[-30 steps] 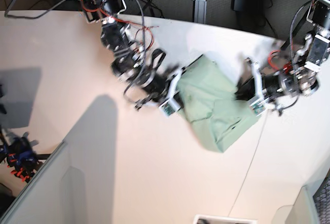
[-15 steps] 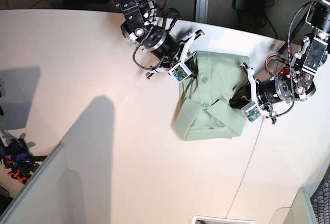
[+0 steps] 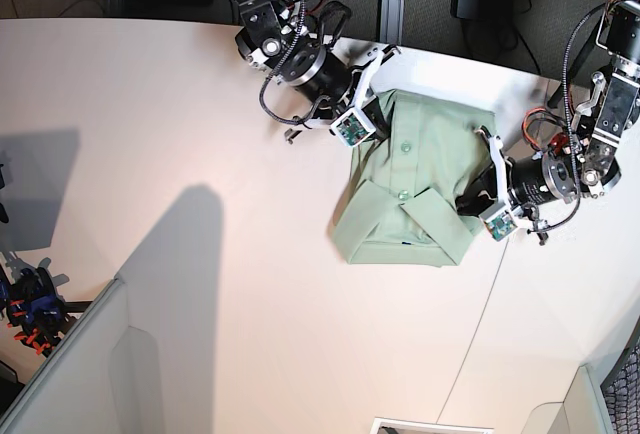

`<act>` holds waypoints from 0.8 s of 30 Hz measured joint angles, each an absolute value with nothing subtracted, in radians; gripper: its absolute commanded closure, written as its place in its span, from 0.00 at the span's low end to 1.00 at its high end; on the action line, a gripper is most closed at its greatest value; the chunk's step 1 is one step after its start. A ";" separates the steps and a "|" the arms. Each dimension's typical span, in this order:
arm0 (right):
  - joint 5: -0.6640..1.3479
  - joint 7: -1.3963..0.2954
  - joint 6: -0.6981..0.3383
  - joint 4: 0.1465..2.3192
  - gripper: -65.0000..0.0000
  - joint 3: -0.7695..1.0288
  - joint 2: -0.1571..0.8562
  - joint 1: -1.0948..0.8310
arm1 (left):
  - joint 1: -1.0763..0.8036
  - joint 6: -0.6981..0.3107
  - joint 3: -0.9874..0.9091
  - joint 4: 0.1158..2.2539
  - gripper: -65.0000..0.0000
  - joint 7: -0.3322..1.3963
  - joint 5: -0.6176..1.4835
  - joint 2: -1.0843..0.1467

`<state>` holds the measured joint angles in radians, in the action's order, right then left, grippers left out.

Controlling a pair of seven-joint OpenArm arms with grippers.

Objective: Fold the T-shirt properly

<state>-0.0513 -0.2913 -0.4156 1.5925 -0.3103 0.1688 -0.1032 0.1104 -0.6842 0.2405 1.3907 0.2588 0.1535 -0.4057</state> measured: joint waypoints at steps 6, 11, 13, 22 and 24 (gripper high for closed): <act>-0.043 -0.301 -0.416 1.721 1.00 -0.125 0.168 -0.110 | 0.057 -0.690 0.072 1.502 0.90 0.369 0.340 -0.406; 0.001 -0.316 -0.416 1.819 1.00 0.040 0.168 -0.140 | -0.072 -0.694 -0.022 1.664 0.90 0.417 0.349 -0.408; 0.027 -0.328 -0.416 1.825 1.00 0.091 0.166 -0.142 | -0.121 -0.694 -0.051 1.709 0.90 0.419 0.359 -0.419; 0.142 -0.379 -0.420 1.855 1.00 0.217 0.166 -0.252 | -0.326 -0.693 -0.218 1.835 0.90 0.451 0.437 -0.426; 0.153 -0.382 -0.420 1.878 1.00 0.234 0.166 -0.299 | -0.385 -0.694 -0.249 1.860 0.90 0.455 0.440 -0.427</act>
